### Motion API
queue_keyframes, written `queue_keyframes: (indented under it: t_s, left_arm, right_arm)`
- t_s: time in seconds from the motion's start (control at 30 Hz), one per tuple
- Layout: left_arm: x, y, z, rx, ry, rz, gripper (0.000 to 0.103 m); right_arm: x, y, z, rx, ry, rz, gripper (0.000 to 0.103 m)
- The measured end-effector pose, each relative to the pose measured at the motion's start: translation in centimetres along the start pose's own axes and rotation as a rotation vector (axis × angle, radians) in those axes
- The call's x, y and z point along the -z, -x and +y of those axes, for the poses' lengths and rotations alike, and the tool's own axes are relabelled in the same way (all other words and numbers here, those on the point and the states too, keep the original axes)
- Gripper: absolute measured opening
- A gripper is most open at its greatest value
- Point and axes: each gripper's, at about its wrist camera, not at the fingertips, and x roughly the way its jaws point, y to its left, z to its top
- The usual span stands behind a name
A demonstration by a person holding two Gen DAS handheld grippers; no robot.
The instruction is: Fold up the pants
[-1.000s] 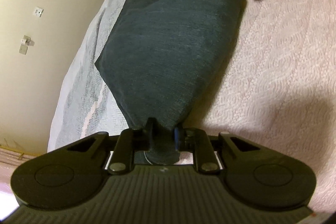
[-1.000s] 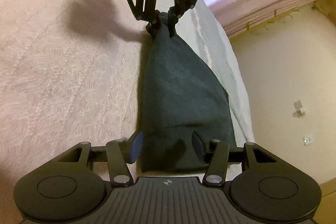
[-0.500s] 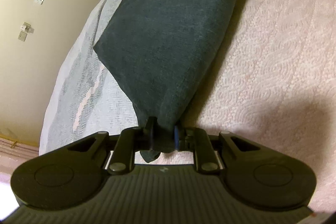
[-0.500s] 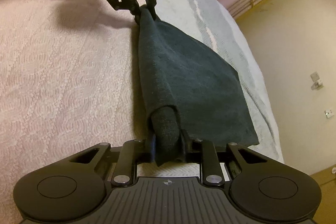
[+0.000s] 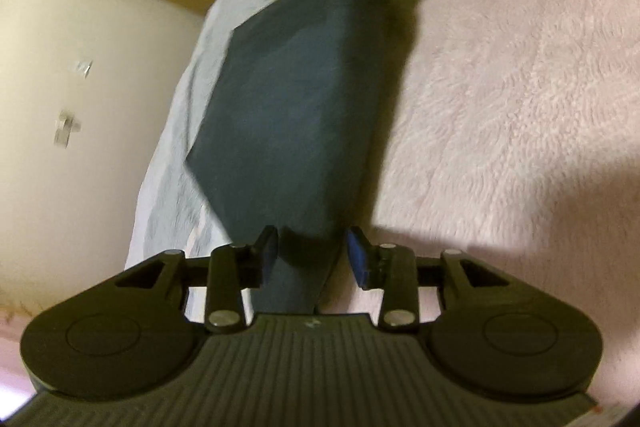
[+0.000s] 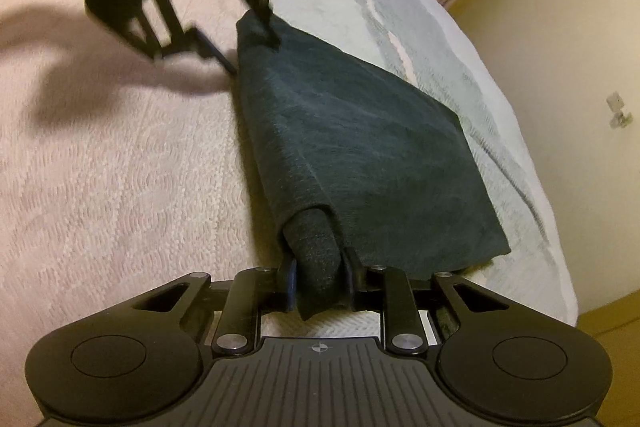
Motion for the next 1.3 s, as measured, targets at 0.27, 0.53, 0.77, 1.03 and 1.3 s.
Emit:
queue_keyframes:
  t_s: [0.27, 0.53, 0.77, 1.03, 1.3]
  left_arm:
    - [3.3, -1.4, 2.2, 0.006, 0.053, 0.028, 0.010]
    - [4.6, -2.4, 3.2, 0.026, 0.049, -0.003, 0.012]
    - [5.7, -1.0, 2.8, 0.007, 0.098, 0.121, 0.014]
    - [7.5, 2.5, 6.0, -0.082, 0.386, 0.280, 0.014]
    - [4.7, 6.3, 6.8, -0.040, 1.050, 0.430, 0.028]
  right_arm:
    - [1.2, 0.4, 1.0, 0.002, 0.062, -0.034, 0.018]
    - [1.9, 0.1, 1.5, 0.010, 0.142, -0.065, 0.018]
    - [2.3, -0.5, 1.0, 0.007, 0.136, -0.057, 0.019]
    - [2.6, -0.4, 0.4, -0.036, 0.059, -0.011, 0.030]
    - [3.1, 3.2, -2.5, -0.125, -0.063, 0.128, 0.052]
